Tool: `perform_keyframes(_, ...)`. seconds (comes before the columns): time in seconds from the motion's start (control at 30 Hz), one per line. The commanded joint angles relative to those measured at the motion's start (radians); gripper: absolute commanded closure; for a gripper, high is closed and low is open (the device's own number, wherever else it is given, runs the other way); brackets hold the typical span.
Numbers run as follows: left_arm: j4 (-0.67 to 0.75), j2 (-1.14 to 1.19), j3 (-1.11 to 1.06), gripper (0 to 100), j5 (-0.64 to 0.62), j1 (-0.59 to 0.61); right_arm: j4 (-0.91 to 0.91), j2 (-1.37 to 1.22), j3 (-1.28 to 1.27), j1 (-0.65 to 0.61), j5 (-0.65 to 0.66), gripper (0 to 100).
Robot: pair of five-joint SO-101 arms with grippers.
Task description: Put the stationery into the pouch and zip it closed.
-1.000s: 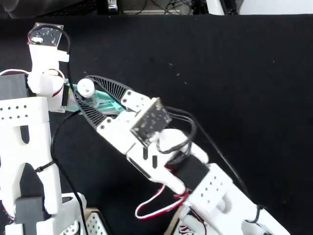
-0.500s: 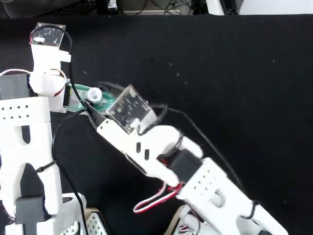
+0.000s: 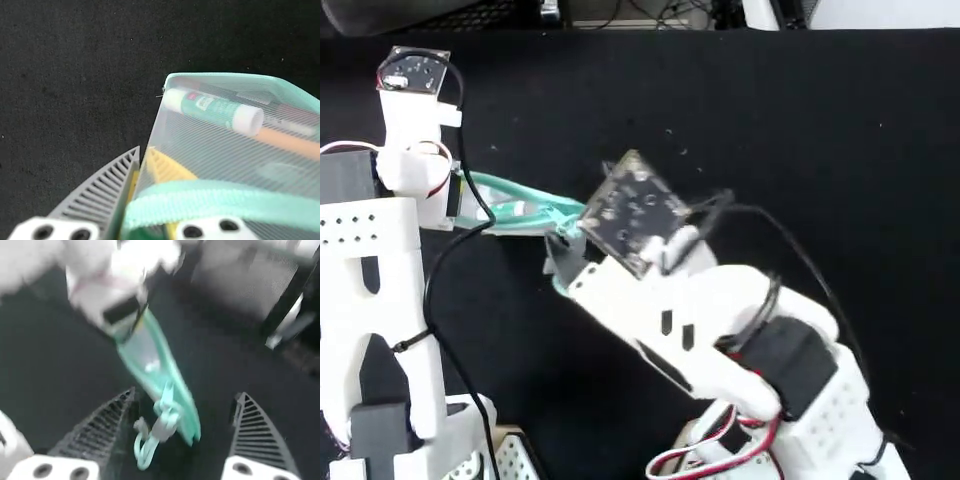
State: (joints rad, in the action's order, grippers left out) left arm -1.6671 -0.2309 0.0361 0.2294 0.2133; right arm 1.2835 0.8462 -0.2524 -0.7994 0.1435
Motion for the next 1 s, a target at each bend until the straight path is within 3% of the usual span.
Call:
perform_keyframes(0.0,0.003,0.017,-0.038,97,0.003,0.016,-0.021,-0.002,-0.099,0.017,-0.005,70.6)
perform_keyframes(0.27,0.003,0.017,-0.041,97,0.003,0.019,-0.353,-0.010,-0.312,0.018,-0.003,70.9)
perform_keyframes(0.37,0.003,0.017,-0.041,97,0.003,0.022,-0.434,-0.004,-0.340,0.060,-0.002,79.9)
perform_keyframes(0.5,0.003,0.017,-0.041,97,0.003,0.022,-0.440,0.007,-0.340,0.118,0.107,99.2)
perform_keyframes(0.97,0.003,0.017,-0.041,97,0.003,0.021,-0.301,0.219,-0.357,0.143,0.183,98.5)
